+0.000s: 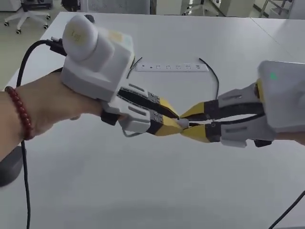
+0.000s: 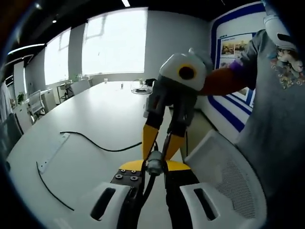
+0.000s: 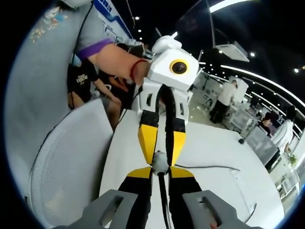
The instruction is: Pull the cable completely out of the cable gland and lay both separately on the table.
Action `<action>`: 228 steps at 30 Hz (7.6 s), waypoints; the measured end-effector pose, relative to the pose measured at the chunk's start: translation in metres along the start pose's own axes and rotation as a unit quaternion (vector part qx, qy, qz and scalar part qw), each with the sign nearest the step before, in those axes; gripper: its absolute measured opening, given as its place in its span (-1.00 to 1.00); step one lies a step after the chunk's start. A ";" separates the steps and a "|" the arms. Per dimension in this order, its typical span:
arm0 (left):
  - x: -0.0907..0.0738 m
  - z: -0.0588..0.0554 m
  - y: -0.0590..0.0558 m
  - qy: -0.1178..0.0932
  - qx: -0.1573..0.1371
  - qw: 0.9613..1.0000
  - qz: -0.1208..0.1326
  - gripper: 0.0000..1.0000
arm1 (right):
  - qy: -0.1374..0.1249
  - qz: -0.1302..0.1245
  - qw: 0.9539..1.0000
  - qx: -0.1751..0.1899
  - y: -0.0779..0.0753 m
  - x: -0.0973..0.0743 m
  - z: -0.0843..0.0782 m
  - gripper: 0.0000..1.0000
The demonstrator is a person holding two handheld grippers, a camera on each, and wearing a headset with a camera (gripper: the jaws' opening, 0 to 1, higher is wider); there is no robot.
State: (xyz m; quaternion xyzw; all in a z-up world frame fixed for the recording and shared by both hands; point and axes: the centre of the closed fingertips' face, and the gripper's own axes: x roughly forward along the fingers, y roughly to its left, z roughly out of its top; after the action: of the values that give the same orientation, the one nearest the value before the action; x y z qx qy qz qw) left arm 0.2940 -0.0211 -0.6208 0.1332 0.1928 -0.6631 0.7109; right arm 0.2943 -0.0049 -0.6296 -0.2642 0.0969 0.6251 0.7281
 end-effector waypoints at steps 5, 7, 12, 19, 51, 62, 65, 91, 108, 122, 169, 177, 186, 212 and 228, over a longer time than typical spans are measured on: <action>0.001 -0.001 0.000 0.003 0.007 1.000 0.000 -0.68 | 0.000 0.003 1.000 0.002 0.000 0.001 0.000 -0.86; 0.002 -0.007 0.000 0.023 -0.039 0.999 0.004 -0.70 | 0.010 0.004 1.000 -0.015 0.003 0.004 -0.003 -0.87; 0.001 -0.007 0.005 0.013 -0.104 0.995 0.004 -0.70 | 0.016 -0.008 0.999 -0.043 0.001 0.003 -0.003 -0.87; 0.001 -0.007 0.006 0.009 -0.114 0.993 0.004 -0.70 | 0.024 -0.011 0.998 -0.060 0.001 0.003 -0.003 -0.86; -0.009 -0.011 0.012 0.017 -0.066 0.998 0.015 -0.71 | 0.038 -0.007 0.998 -0.045 -0.001 -0.002 -0.003 -1.00; -0.014 -0.015 0.014 0.020 -0.055 0.998 0.025 -0.71 | 0.056 -0.019 0.998 -0.032 -0.005 -0.009 -0.017 -1.00; -0.017 -0.016 0.013 0.018 -0.048 0.998 0.025 -0.70 | 0.067 -0.025 0.997 -0.021 -0.004 -0.014 -0.027 -1.00; -0.025 -0.018 0.005 0.017 -0.020 0.999 0.021 -0.70 | 0.167 -0.046 0.983 0.060 -0.004 -0.041 -0.101 -1.00; -0.014 -0.026 0.015 0.030 -0.014 0.999 0.032 -0.70 | 0.223 -0.035 0.970 0.090 -0.002 -0.042 -0.154 -1.00; -0.003 -0.048 0.022 0.066 0.000 0.997 0.039 -0.70 | 0.261 -0.037 0.959 0.103 -0.001 -0.047 -0.191 -1.00; 0.007 -0.040 0.021 0.048 -0.023 0.998 0.043 -0.70 | 0.107 -0.090 0.983 0.123 -0.010 -0.014 -0.113 0.61; 0.008 -0.040 0.021 0.048 -0.024 0.998 0.044 -0.70 | 0.070 -0.083 0.990 0.094 -0.010 -0.006 -0.073 0.51; 0.009 -0.040 0.020 0.049 -0.023 0.998 0.043 -0.70 | 0.063 -0.062 0.994 0.067 -0.005 0.001 -0.048 0.00; 0.013 -0.040 0.014 0.055 -0.008 0.998 0.032 -0.70 | 0.094 -0.014 0.995 0.030 0.005 0.012 -0.040 -1.00; 0.006 -0.046 0.018 0.059 -0.005 0.997 0.040 -0.70 | 0.140 -0.028 0.989 0.039 0.002 -0.006 -0.083 -1.00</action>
State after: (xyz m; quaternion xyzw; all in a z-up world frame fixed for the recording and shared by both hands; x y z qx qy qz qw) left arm 0.3080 -0.0047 -0.6657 0.1766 0.2323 -0.6238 0.7251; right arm 0.3063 -0.0522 -0.6968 -0.3235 0.2149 0.5568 0.7343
